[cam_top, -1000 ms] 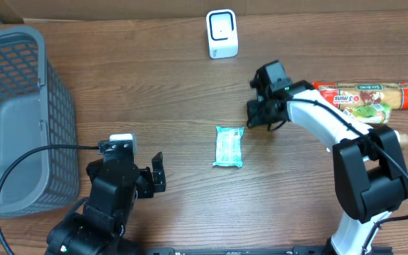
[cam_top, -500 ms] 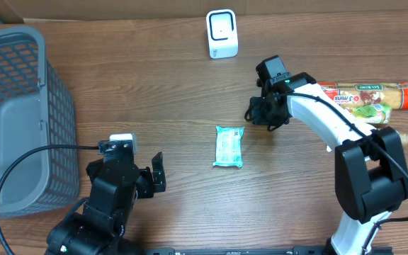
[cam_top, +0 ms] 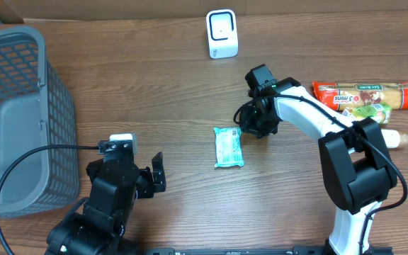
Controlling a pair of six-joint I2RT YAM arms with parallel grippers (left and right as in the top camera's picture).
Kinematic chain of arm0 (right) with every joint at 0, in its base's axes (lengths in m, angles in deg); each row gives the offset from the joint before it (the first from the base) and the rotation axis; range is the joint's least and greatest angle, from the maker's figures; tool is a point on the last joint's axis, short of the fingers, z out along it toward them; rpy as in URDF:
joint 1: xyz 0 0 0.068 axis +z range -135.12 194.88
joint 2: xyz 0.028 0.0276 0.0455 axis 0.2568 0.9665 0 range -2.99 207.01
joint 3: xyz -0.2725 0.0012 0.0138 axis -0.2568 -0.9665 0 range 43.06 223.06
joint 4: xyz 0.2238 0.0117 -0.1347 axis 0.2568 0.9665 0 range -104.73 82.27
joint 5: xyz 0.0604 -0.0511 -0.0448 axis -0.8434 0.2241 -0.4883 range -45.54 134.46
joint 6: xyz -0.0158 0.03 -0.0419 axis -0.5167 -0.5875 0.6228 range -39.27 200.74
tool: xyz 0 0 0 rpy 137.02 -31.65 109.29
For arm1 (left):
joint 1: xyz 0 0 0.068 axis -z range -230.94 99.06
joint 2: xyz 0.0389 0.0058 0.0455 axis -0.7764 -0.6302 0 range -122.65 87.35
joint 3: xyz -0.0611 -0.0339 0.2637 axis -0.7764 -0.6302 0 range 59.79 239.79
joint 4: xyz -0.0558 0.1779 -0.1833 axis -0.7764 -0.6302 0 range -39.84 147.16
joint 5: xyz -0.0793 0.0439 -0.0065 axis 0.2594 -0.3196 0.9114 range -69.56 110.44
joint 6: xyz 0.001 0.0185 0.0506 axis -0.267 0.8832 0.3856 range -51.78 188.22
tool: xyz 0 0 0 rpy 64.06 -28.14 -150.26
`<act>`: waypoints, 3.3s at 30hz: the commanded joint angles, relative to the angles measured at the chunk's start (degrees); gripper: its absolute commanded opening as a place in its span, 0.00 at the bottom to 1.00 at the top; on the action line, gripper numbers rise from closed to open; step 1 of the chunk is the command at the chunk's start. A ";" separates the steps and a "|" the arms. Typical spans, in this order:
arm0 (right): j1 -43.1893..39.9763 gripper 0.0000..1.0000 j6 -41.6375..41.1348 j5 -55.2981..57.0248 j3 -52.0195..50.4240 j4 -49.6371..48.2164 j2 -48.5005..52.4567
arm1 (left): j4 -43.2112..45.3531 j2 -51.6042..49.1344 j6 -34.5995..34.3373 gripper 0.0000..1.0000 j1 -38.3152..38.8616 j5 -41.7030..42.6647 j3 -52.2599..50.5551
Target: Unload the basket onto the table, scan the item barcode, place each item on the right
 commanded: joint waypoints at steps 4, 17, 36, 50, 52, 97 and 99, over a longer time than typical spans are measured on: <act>1.95 0.29 13.42 -10.80 2.05 -3.82 0.50 | 0.22 0.13 -0.81 1.00 0.37 -0.76 -0.31; 0.79 0.94 30.80 -7.61 16.61 18.67 0.44 | 0.22 0.13 -0.81 0.99 0.37 -0.76 -0.31; 2.25 0.88 39.23 -10.43 2.80 14.45 2.97 | 0.22 0.13 -0.81 1.00 0.37 -0.76 -0.31; 2.25 0.62 32.28 -9.94 -0.61 9.84 2.97 | 0.22 0.11 -0.81 1.00 0.37 -0.76 -0.31; 2.25 0.54 32.09 -9.94 -1.88 9.51 2.97 | 0.20 0.11 -0.81 0.99 0.37 -0.76 -0.31; -0.48 0.69 36.63 26.36 6.62 -2.25 2.71 | 0.22 0.13 -0.81 1.00 0.37 -0.76 -0.31; -0.37 0.69 36.65 20.06 9.66 0.79 2.58 | 0.20 0.11 -0.81 1.00 0.37 -0.76 -0.31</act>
